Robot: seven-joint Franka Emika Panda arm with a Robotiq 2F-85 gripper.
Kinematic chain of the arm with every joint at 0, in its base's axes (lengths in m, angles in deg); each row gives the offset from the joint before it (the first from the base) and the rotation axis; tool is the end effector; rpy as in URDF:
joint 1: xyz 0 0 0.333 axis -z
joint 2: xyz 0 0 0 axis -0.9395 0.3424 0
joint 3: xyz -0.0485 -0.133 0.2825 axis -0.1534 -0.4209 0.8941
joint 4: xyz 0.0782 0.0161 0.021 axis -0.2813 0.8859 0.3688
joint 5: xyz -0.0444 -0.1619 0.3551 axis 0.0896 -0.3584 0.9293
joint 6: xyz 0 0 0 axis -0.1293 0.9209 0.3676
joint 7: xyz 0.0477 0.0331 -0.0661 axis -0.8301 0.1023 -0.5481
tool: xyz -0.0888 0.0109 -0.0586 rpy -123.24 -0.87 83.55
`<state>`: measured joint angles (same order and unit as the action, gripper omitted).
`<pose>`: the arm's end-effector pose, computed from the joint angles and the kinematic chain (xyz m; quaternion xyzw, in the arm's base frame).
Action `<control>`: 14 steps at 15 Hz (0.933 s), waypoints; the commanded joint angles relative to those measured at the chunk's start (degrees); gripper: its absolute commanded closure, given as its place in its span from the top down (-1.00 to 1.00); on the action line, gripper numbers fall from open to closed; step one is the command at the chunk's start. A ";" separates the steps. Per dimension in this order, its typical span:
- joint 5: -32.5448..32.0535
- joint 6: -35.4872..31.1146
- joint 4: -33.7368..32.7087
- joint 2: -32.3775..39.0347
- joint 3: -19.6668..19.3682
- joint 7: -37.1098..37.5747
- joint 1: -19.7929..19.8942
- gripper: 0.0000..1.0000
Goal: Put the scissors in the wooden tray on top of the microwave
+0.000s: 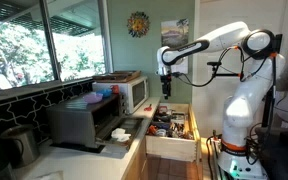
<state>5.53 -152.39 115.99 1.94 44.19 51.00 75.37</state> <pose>0.3938 -0.1305 0.5106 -0.9988 0.0054 0.0436 0.0236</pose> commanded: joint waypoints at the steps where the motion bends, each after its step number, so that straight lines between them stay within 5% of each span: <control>1: 0.13 0.13 -0.12 0.07 0.29 -0.13 0.36 1.00; 7: -0.63 -0.63 -0.16 0.38 0.56 2.28 1.15 1.00; 14: -11.49 -16.38 1.09 6.12 -5.49 11.26 12.29 1.00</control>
<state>-2.02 -162.93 116.75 4.47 41.02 59.10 83.71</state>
